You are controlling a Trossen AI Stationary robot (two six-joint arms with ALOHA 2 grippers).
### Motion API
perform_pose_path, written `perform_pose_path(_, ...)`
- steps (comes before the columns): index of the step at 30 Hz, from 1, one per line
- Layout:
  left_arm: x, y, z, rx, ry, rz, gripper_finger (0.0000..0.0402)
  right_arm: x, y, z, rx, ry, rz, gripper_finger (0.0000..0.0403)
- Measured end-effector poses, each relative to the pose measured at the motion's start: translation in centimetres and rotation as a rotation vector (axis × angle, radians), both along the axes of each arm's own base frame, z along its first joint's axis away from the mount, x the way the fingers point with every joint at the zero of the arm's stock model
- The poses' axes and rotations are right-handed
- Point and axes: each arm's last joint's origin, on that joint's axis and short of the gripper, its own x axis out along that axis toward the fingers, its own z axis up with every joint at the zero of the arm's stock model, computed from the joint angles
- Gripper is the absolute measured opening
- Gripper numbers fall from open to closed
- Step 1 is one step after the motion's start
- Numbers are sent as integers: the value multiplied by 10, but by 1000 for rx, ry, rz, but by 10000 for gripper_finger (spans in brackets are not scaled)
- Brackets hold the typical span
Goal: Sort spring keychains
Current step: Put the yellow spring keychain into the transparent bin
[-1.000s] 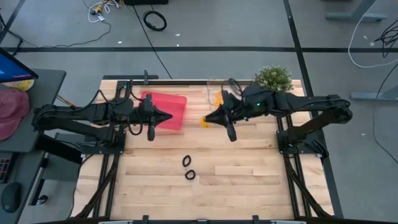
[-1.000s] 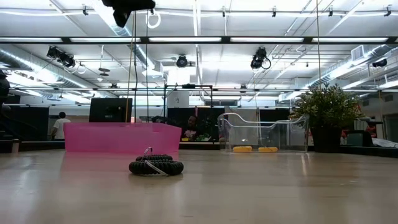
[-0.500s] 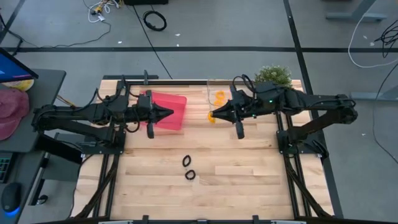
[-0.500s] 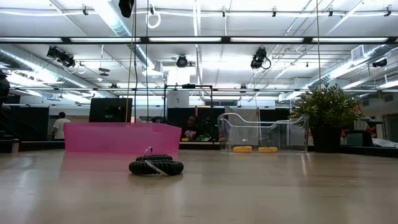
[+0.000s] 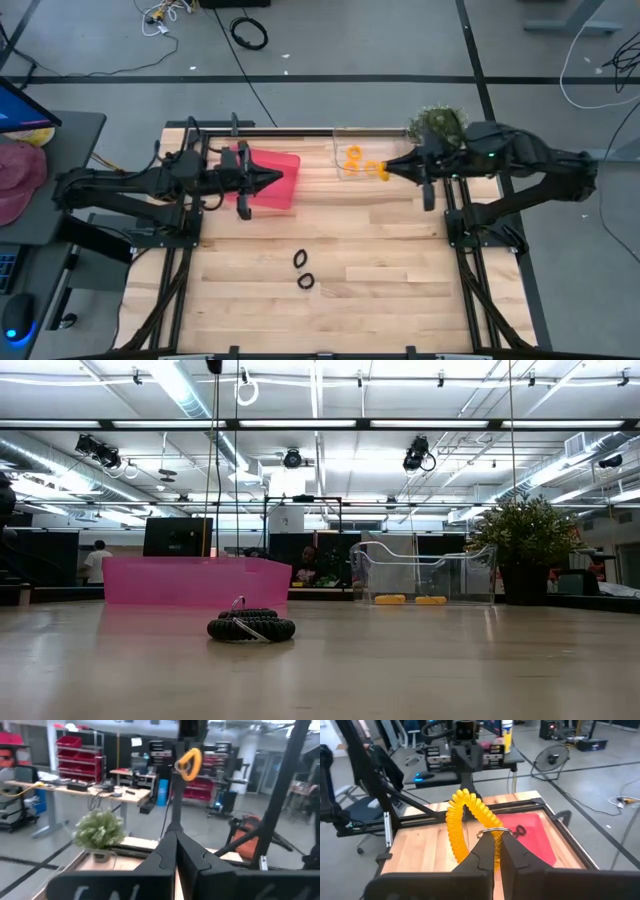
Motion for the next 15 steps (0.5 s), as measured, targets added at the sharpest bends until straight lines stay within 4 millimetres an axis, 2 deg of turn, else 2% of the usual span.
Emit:
perform_pose_path(9,36,-1,-13,45,-33,-25,7,-39,-5,8,4,-45,-76,2)
perform_pose_path(12,40,0,-16,46,-22,-27,7,-45,-5,-3,29,-73,-84,2)
perform_pose_path(15,41,1,-16,46,-27,-25,7,-51,-6,-26,75,-105,-108,2)
